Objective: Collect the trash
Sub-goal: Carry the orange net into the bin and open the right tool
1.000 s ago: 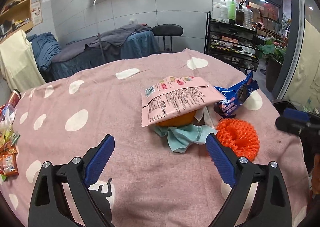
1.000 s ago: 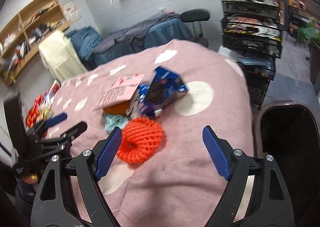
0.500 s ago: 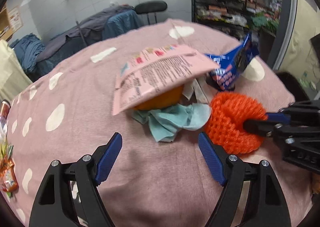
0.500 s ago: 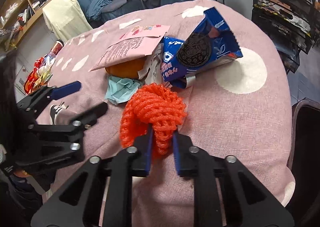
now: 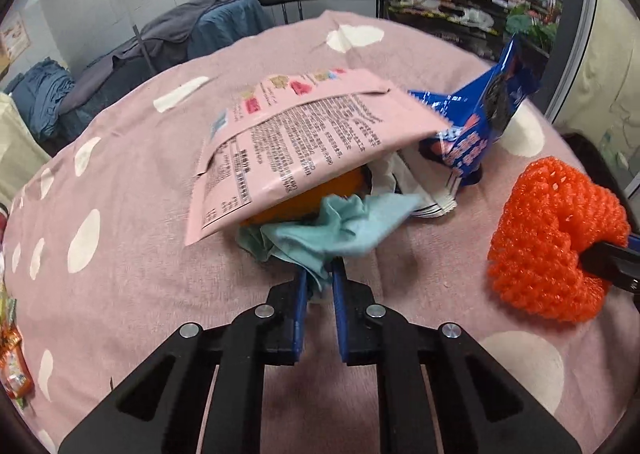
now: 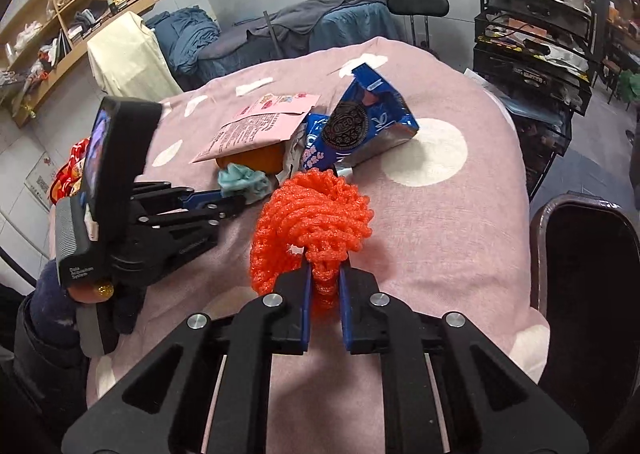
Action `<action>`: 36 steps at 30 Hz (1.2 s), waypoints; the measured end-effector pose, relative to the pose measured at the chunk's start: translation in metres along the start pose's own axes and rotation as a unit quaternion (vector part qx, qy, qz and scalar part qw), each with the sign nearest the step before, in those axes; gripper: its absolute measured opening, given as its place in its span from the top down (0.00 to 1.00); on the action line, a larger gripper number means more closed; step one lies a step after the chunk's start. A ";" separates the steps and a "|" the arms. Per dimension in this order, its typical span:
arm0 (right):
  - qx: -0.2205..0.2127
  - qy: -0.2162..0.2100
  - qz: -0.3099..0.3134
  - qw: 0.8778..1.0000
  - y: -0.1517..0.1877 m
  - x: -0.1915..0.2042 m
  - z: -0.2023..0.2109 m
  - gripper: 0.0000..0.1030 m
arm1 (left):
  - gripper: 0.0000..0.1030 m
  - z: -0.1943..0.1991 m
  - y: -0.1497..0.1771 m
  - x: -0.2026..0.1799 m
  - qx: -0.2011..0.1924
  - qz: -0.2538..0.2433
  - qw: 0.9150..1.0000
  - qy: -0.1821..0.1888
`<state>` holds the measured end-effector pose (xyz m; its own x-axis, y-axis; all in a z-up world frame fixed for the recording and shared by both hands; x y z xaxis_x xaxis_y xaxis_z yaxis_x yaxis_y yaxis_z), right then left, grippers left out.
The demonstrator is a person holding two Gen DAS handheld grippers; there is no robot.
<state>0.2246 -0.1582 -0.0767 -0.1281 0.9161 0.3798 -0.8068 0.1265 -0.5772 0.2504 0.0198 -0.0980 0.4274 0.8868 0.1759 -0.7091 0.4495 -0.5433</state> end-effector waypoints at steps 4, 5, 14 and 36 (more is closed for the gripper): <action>-0.013 0.002 -0.007 1.000 0.003 -0.007 0.011 0.88 | 0.91 0.025 0.013 0.001 -0.032 0.026 0.999 0.022; -0.017 0.002 -0.011 1.000 0.004 -0.011 0.016 0.88 | 0.91 0.033 0.018 0.001 -0.043 0.032 0.998 0.025; -0.044 0.000 -0.043 0.998 0.010 -0.034 0.044 0.88 | 0.92 0.090 0.029 -0.009 -0.120 0.072 0.989 0.043; -0.134 0.077 -0.129 0.980 0.032 -0.126 0.132 0.88 | 0.92 0.109 -0.021 -0.121 -0.172 -0.028 0.977 0.121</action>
Point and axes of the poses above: each gripper's, at about its wrist camera, not at the fingertips, and z roughly against the way its jaws point, x to its left, y to its underside, the point moved 2 cm from there along -z, roughly the way its jaws point, and after that the axes turned 10 degrees about -z, right-handed, at the moved point
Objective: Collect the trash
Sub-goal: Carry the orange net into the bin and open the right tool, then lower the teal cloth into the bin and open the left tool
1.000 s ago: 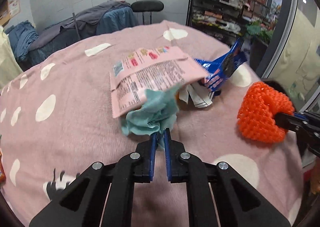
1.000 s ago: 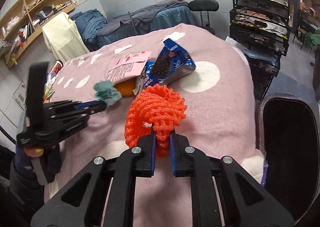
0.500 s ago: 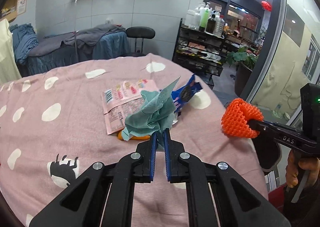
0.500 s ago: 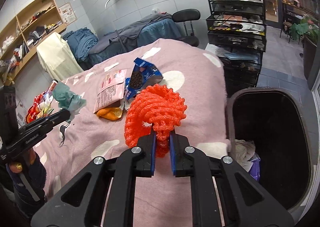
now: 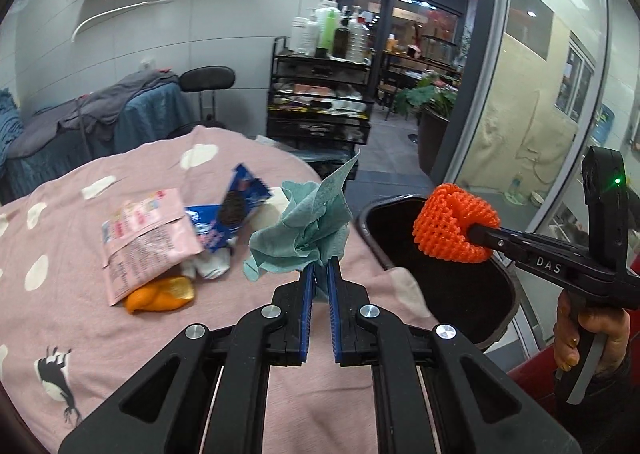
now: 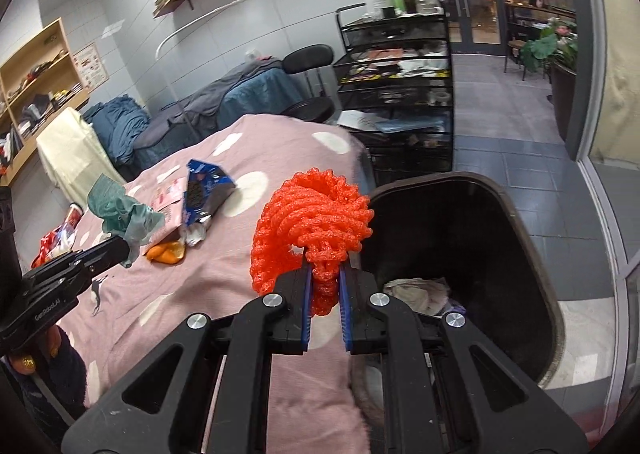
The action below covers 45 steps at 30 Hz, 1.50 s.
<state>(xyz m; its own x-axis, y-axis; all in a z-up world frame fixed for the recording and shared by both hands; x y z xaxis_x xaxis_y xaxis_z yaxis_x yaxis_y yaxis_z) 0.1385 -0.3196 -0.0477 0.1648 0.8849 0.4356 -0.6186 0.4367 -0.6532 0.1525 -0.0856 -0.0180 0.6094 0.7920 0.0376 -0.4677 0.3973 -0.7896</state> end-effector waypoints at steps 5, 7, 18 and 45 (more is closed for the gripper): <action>-0.012 0.034 -0.022 0.999 -0.002 -0.029 0.009 0.88 | 0.92 -0.019 -0.010 -0.023 0.007 -0.020 1.000 0.022; -0.015 0.051 -0.030 0.998 -0.002 -0.042 0.011 0.88 | 0.92 -0.025 -0.013 -0.030 0.009 -0.026 0.999 0.030; 0.018 0.118 -0.064 0.991 0.011 -0.095 -0.014 0.88 | 0.92 -0.051 -0.025 -0.070 0.021 -0.064 0.996 0.053; -0.009 0.143 -0.107 0.984 0.029 -0.124 -0.023 0.36 | 0.92 -0.093 -0.032 -0.109 0.064 -0.099 0.989 0.086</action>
Point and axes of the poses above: each gripper's, at about its wrist camera, not at the fingertips, and z roughly against the way its jaws point, x to its left, y to its underside, the point moved 2 cm from there along -z, roughly the way its jaws point, and after that the axes turned 10 degrees about -z, right-handed, at the moved point
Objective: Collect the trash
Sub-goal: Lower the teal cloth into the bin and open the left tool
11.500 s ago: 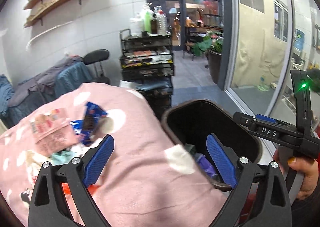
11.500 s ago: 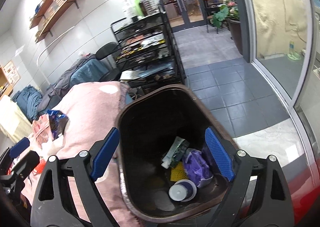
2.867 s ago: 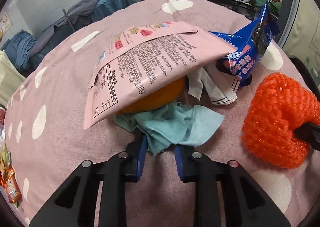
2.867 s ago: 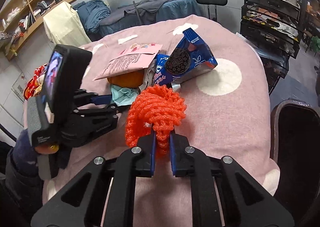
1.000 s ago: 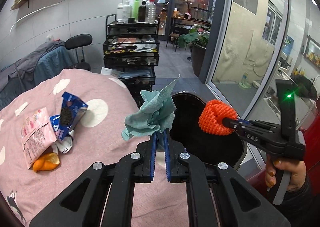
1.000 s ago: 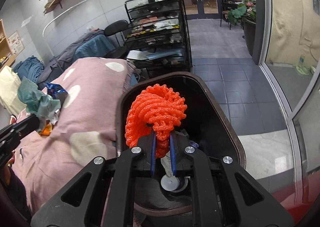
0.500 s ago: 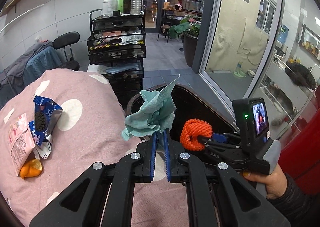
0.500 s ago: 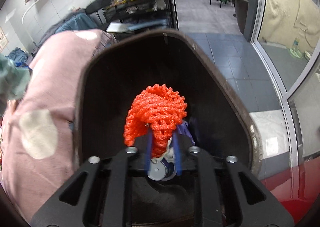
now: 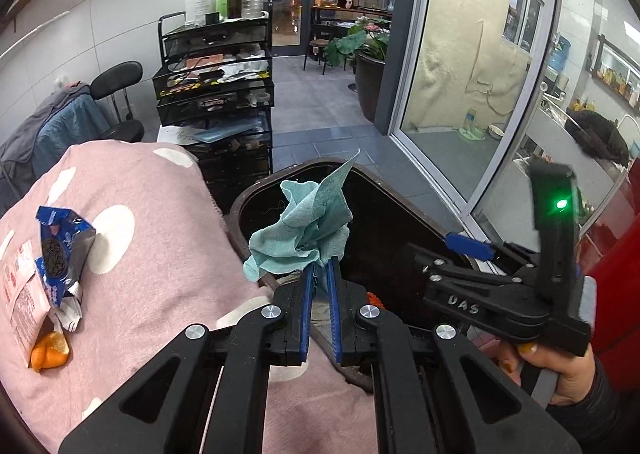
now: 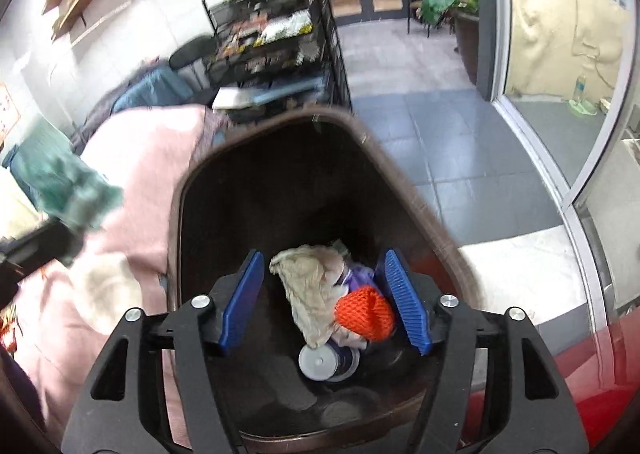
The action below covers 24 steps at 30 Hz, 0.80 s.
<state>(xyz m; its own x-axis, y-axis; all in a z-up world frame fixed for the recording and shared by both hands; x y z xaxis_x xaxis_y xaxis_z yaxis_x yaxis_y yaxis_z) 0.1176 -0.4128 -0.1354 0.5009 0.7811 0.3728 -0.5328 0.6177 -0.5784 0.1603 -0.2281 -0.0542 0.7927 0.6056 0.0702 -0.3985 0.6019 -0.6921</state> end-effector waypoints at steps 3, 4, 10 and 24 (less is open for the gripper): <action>-0.023 0.001 -0.017 1.000 -0.009 -0.003 0.013 0.34 | 0.92 -0.009 -0.005 -0.005 0.009 -0.003 1.000 0.010; -0.030 0.002 -0.024 0.999 -0.012 -0.006 0.018 0.33 | 0.92 -0.012 -0.007 -0.006 0.012 -0.005 1.000 0.014; -0.051 0.012 -0.051 0.997 -0.024 -0.020 0.031 0.31 | 0.92 -0.031 -0.014 -0.020 0.031 -0.028 0.999 0.021; -0.047 0.025 -0.077 0.996 -0.029 -0.041 0.034 0.25 | 0.57 -0.065 -0.009 -0.034 0.083 -0.049 0.995 0.031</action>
Point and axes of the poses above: each gripper's, at about its wrist camera, not at the fingertips, and z roughly against the way its jaws point, x to its left, y to its underside, the point moved 2 cm from there along -z, roughly the way its jaws point, and after that the axes turned 10 degrees about -z, right-handed, at the moved point
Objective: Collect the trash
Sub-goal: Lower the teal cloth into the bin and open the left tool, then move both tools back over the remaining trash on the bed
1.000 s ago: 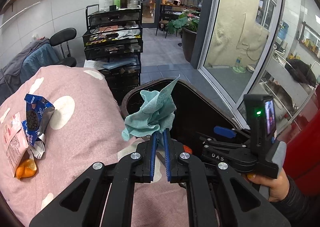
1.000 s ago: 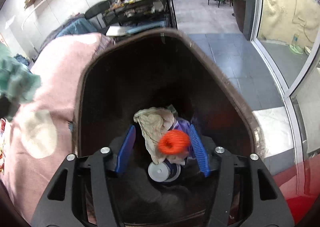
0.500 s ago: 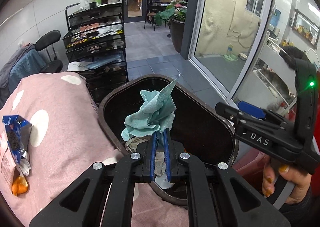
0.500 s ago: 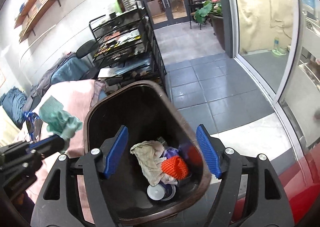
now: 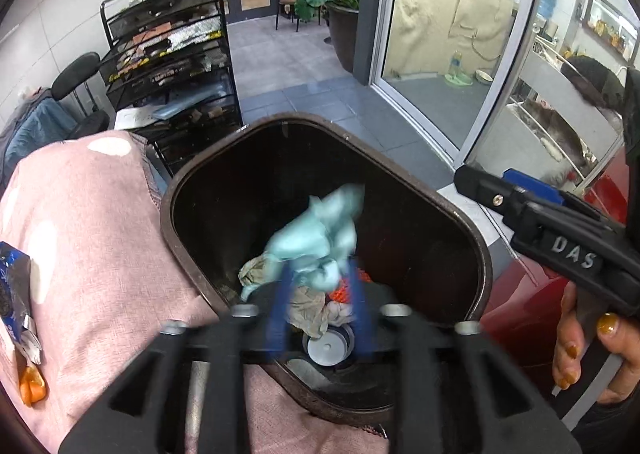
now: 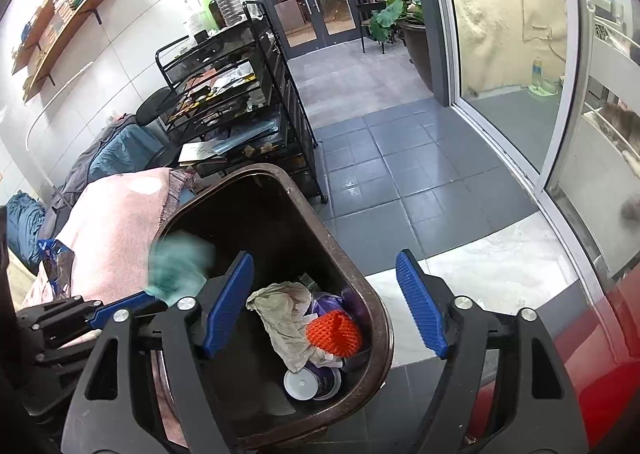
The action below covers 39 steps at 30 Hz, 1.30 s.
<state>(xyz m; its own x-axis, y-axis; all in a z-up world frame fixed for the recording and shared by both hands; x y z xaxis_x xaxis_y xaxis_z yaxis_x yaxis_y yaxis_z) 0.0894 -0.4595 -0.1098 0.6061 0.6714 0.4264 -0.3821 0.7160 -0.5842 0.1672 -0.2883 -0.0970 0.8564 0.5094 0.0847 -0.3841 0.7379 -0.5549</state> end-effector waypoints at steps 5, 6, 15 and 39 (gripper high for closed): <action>-0.006 0.002 -0.009 1.000 0.000 -0.004 0.000 0.17 | 0.24 0.004 0.001 -0.004 -0.017 -0.009 1.000 -0.007; -0.007 0.003 -0.012 1.000 -0.001 -0.004 0.000 0.16 | 0.23 0.002 0.001 -0.005 -0.017 -0.012 1.000 -0.008; -0.016 -0.005 -0.020 1.000 -0.003 -0.005 0.005 0.14 | 0.17 0.005 0.000 -0.001 -0.031 -0.004 1.000 -0.002; 0.011 -0.087 0.067 0.994 0.022 0.085 0.005 0.12 | 0.07 0.112 0.052 0.048 -0.137 0.026 0.974 -0.177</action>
<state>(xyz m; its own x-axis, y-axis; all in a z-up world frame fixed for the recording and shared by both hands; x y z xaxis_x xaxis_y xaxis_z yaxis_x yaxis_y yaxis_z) 0.1294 -0.3856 -0.0828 0.4194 0.7824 0.4604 -0.4681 0.6209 -0.6288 0.1496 -0.1764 -0.0295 0.6464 0.7001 0.3034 -0.2766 0.5857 -0.7619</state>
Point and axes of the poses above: each gripper's, at about its wrist camera, not at the fingertips, and z roughly against the way its jaws point, x to its left, y to its underside, the point moved 2 cm from there along -z, roughly the way its jaws point, and after that the axes turned 10 degrees about -z, right-handed, at the moved point
